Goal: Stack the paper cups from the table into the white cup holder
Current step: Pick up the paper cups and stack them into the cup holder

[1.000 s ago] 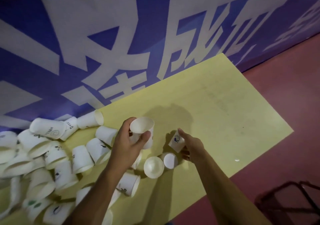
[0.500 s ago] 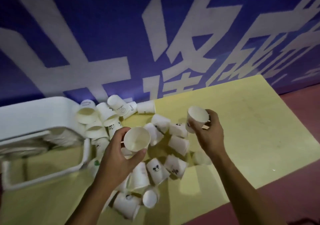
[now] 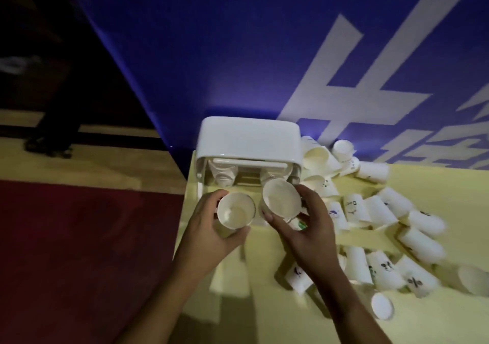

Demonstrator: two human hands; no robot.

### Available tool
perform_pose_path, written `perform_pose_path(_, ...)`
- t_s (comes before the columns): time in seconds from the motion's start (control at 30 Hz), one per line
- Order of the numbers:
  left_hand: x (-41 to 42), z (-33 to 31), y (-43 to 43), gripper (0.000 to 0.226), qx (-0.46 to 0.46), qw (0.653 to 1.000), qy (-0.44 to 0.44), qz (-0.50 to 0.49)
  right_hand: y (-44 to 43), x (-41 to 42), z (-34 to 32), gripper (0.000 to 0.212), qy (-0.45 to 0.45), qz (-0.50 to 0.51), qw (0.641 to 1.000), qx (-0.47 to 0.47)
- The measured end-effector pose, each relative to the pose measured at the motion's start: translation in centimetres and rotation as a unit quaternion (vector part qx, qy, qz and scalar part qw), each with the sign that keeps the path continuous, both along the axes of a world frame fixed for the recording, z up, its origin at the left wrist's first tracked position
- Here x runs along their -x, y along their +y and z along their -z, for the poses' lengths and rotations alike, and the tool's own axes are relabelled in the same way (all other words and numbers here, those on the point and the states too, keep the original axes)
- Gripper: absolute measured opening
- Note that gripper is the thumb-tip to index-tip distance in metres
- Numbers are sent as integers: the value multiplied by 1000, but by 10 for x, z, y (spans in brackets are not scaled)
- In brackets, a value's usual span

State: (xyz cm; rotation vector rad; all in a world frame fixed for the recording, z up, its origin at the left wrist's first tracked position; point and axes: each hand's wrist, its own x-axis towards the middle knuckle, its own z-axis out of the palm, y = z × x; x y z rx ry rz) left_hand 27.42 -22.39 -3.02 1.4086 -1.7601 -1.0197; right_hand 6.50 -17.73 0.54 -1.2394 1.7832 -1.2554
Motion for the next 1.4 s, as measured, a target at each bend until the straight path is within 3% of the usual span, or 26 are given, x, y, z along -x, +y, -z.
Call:
perform_pose_path(0.2, -8, 32, -34, 71, -19, 999, -14, -33, -27, -25, 27, 59, 16, -12, 1000, 5)
perform_pose_path(0.43, -11, 81, -65, 75, -115, 979, -170, 0, -45, -35, 65, 53, 63, -37, 997, -16)
perform_pose_path(0.63, -13, 90, -82, 87, -116, 961, -241, 63, -61, -52, 77, 60, 66, -80, 994, -32)
perform_pose_path(0.77, -21, 88, -88, 99, -158, 966, -190, 83, -72, -60, 85, 63, 66, -91, 992, -57)
perform_pose_path(0.97, -34, 83, -88, 75, -165, 972, -130, 101, -81, -73, 85, 63, 74, -101, 989, -72)
perform_pose_path(1.13, -39, 79, -88, 81, -214, 968, -81, 100, -78, -77, 102, 80, 111, -125, 981, -100)
perform_pose_path(1.27, -41, 83, -90, 53, -231, 968, -71, 70, -77, -77, 113, 95, 150, -161, 965, -140)
perform_pose_path(1.4, -35, 83, -90, 41, -195, 970, -126, 70, -76, -78, 122, 88, 148, -183, 952, -197)
